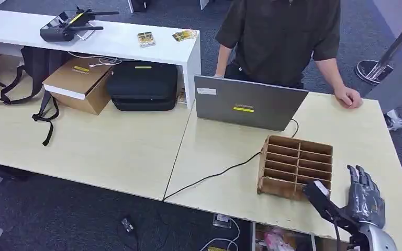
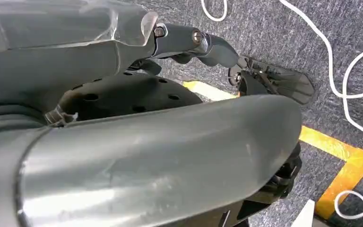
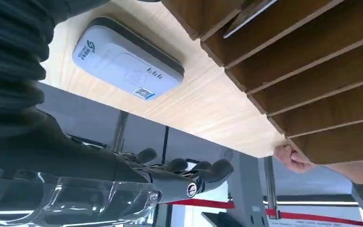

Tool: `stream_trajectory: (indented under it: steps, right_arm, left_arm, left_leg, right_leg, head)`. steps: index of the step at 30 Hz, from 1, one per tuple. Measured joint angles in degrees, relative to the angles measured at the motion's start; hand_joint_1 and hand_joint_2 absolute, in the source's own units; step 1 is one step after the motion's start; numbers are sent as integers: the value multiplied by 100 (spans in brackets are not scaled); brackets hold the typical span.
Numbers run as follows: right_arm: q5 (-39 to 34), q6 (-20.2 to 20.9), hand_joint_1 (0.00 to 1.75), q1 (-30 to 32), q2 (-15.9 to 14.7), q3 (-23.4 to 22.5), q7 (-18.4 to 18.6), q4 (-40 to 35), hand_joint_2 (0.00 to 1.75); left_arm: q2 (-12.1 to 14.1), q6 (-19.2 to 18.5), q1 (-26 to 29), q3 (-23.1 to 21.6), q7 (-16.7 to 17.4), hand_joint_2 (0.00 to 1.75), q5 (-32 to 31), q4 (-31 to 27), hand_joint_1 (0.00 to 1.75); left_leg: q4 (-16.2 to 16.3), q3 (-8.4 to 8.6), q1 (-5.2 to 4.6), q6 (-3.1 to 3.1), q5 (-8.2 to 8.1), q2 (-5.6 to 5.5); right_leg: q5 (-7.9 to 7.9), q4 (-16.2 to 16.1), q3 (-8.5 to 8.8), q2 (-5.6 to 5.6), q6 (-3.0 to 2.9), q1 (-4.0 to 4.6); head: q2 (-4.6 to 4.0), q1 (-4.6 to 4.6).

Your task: Pass the card to the sensor for recognition and then transmit it.

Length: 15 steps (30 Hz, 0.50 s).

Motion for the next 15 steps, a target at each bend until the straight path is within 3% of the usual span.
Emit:
stream_trajectory:
  steps: [15]
  right_arm:
    - [127,201,0,51,33,112,39,-103,175]
  left_arm:
    - [-2,0,-14,0,0,0,-7,0,0]
  left_leg:
    - [0,0,0,0,0,0]
  right_leg:
    - [0,0,0,0,0,0]
  head:
    - [0,0]
